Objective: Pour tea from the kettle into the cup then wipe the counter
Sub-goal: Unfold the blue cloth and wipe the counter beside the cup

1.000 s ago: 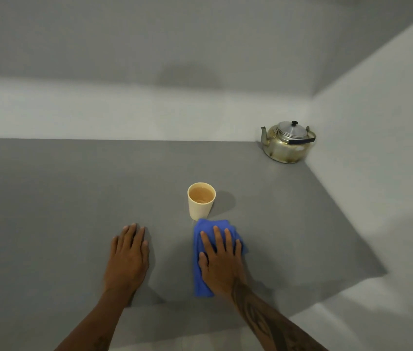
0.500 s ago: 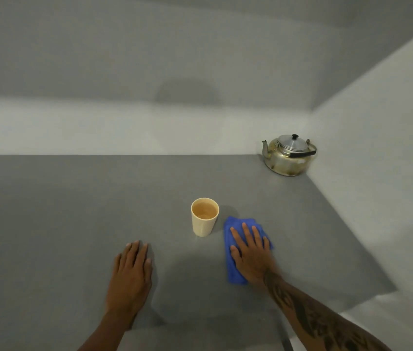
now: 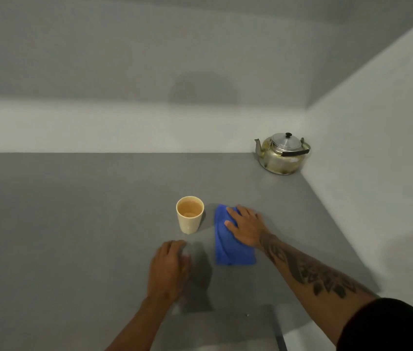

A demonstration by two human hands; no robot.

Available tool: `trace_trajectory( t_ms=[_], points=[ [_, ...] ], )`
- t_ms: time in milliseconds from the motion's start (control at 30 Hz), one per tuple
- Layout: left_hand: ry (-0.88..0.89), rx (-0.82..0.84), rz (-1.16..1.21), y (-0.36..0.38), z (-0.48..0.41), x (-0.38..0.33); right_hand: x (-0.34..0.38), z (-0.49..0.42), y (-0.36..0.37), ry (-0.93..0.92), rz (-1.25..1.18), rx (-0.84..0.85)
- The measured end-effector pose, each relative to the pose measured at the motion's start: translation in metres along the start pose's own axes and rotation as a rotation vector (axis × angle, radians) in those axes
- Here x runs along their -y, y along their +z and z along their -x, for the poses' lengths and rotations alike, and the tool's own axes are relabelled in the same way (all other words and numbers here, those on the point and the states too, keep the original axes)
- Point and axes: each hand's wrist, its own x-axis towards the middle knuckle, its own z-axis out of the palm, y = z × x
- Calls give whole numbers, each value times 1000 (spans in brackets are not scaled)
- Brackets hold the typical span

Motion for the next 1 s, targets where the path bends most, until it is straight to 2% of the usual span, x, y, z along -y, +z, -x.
trace_trajectory(
  t_ms=[67,167,267,433,533,700,867,1000],
  points=[
    [36,33,72,18,-1,-44,-6,-5,-11,-6,-4,-2],
    [-8,46,170,42,-12,-96,-12,-14,-24,-40,-13,14],
    [-39,42,127,62,-25,-120,-14,-26,-28,-99,-9,37],
    [-145,89,17,79,-34,-124,-14,-40,-24,-170,23,92],
    [-166,92,-7,84,-33,-124,-15,-48,-19,-150,31,104],
    [-184,37,-20,90,-28,-125,-14,-60,-24,-122,40,98],
    [-232,-23,14,92,-24,-124,-12,-59,-45,-121,-71,205],
    [-312,-100,67,90,-18,-120,-4,-45,-76,-189,-94,249]
  ],
)
